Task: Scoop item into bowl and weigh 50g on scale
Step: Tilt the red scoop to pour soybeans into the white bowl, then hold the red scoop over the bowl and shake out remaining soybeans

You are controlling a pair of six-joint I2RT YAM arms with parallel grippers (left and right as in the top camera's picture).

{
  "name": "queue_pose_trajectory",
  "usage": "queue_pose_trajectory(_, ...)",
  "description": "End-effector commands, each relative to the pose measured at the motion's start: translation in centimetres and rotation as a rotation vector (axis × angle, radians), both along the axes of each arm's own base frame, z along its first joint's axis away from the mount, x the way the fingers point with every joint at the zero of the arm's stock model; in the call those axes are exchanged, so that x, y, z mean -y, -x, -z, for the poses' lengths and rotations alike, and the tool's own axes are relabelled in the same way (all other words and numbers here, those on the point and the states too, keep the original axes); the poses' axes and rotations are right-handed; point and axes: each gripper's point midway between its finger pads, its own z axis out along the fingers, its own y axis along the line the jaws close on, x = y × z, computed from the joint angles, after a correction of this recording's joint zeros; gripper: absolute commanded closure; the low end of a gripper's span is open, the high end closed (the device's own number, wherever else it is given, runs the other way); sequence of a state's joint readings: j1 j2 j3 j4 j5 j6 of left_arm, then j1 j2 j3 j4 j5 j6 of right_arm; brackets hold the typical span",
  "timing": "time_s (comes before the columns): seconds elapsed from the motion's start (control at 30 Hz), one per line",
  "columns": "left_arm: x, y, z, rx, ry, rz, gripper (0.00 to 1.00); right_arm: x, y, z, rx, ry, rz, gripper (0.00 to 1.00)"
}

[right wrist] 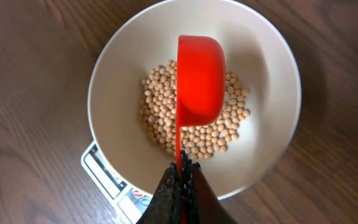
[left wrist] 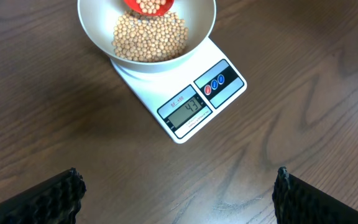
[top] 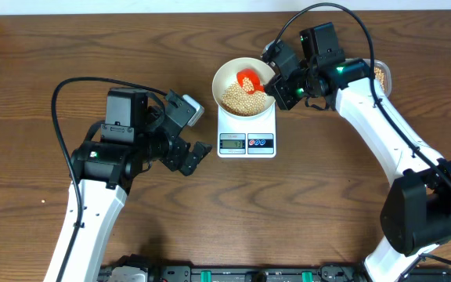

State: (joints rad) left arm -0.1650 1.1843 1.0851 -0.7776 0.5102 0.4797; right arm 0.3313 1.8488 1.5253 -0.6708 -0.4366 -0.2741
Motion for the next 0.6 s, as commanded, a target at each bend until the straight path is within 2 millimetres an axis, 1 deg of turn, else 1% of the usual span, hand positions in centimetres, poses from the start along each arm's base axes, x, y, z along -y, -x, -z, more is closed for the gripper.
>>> queue_pose_trajectory(0.0, 0.04, -0.43, -0.74, 0.029, -0.009, 0.011, 0.01, -0.60, -0.38, -1.19, 0.061, 0.018, -0.034, 0.99)
queue_pose_trajectory(0.2, 0.04, -0.43, -0.74, 0.029, -0.009, 0.011, 0.01, -0.59, -0.51, -0.97, 0.080, 0.056, -0.031, 0.99)
queue_pose_trajectory(0.57, 0.04, -0.43, -0.74, 0.029, -0.009, 0.011, 0.01, -0.63, -0.50, -0.96, 0.090, 0.063, -0.044, 0.99)
